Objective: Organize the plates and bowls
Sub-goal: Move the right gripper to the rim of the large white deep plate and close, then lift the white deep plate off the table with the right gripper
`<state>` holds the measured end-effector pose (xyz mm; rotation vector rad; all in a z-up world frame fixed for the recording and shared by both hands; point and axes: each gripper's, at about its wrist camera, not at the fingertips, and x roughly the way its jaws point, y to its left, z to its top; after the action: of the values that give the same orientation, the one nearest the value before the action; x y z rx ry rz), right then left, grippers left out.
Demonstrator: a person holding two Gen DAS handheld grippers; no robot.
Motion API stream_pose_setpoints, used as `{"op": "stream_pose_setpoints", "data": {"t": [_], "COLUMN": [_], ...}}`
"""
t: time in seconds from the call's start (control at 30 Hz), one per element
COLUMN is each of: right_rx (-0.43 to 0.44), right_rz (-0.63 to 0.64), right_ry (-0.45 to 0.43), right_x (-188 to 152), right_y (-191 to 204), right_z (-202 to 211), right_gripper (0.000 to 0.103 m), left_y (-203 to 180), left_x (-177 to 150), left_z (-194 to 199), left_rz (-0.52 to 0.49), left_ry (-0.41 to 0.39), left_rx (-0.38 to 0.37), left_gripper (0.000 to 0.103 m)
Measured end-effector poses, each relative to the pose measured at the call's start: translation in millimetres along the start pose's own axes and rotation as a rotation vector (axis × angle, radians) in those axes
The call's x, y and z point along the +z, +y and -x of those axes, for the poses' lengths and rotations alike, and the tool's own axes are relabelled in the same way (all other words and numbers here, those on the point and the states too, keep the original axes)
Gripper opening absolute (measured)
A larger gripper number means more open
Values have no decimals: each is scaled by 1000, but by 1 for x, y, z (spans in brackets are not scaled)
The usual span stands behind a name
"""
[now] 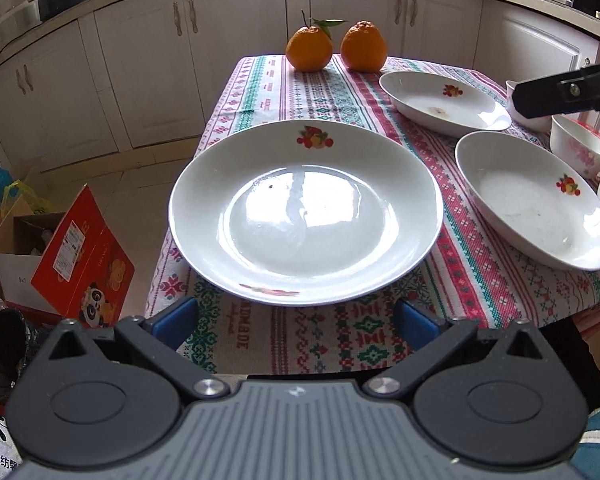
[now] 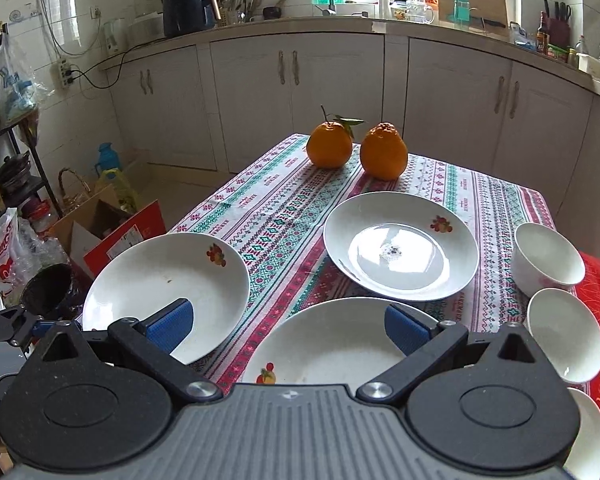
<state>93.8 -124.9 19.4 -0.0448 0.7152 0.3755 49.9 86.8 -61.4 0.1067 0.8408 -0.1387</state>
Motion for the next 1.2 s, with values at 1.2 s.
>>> {"op": "stream_pose_setpoints", "data": {"t": [1.2], "right_rx": [324], "right_rz": [198], "right_ry": [244], "right_x": [48], "right_y": [47], "right_z": [-149], "right_gripper": [103], "left_y": [29], "left_x": [-12], "left_z": [-11], "left_rz": [-73], "left_ry": [-136], "left_rx": [-128], "left_gripper": [103]}}
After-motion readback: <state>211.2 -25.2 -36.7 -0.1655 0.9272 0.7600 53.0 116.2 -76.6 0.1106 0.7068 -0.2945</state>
